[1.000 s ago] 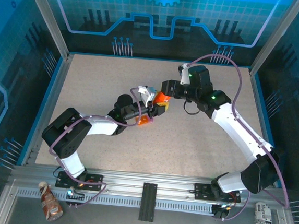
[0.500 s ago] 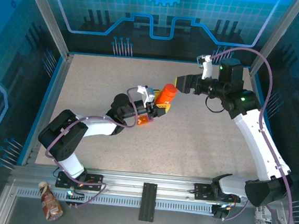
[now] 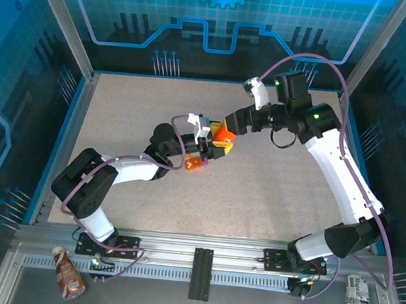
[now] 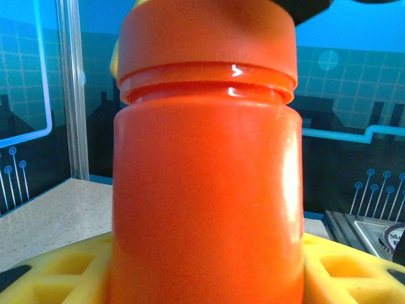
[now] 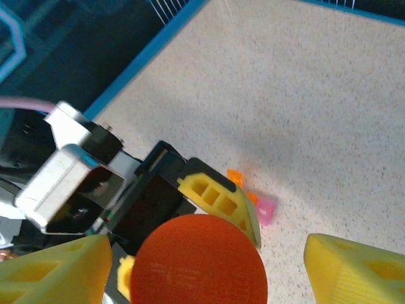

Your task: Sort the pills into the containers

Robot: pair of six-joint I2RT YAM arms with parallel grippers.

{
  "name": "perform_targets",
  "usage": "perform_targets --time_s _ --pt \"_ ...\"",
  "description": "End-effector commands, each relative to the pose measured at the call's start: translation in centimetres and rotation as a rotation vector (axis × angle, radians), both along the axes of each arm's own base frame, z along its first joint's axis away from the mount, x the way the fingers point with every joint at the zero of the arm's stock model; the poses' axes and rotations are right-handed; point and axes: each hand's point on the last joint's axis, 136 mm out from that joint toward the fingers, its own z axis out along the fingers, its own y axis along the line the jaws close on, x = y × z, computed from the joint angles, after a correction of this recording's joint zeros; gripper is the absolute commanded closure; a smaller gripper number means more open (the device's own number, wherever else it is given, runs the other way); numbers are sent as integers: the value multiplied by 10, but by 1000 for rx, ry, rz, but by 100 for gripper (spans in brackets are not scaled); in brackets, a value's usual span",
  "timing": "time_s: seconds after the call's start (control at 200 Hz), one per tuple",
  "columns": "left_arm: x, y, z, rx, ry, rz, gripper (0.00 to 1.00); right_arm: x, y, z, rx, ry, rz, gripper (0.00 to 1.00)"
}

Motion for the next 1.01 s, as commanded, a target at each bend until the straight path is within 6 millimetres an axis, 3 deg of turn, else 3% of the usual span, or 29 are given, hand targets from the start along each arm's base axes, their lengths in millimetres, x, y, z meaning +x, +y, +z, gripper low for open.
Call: perform_targets --time_s 0.0,0.43,0.655,1.0 --pt "-5 2 31 -48 -69 -25 100 -4 -2 -1 -48 -10 9 22" --pt "-6 3 34 -52 -68 -24 100 -8 4 -5 -31 6 59 48" --pt "-3 8 38 -93 -41 -32 100 -11 7 0 0 -85 161 55" --pt "-5 14 44 -130 -18 -66 100 -11 5 23 180 -208 250 57"
